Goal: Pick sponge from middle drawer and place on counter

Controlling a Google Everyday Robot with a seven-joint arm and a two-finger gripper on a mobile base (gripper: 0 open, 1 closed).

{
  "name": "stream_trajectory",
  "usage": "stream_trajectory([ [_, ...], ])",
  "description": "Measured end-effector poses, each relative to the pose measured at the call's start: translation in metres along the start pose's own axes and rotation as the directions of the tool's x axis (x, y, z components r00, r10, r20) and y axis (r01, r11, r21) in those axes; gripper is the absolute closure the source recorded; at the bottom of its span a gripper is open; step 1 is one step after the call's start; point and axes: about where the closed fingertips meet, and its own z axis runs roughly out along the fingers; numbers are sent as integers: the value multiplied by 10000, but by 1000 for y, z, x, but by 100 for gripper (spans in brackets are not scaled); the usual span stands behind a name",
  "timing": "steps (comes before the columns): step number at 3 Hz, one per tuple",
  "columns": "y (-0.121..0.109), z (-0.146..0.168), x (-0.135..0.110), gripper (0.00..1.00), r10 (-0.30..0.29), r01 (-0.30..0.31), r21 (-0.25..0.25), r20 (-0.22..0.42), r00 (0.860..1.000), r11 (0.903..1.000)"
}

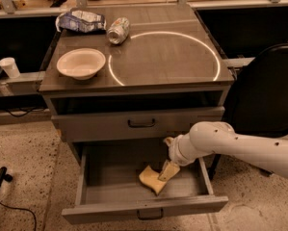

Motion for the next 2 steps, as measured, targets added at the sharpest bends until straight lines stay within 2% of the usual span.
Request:
stream_trajectory([
  [1, 10, 33, 13, 42, -85, 91, -233, 246, 9997, 9997],
  [2, 25, 70, 24, 45, -354, 390, -608, 580, 9977, 9974],
])
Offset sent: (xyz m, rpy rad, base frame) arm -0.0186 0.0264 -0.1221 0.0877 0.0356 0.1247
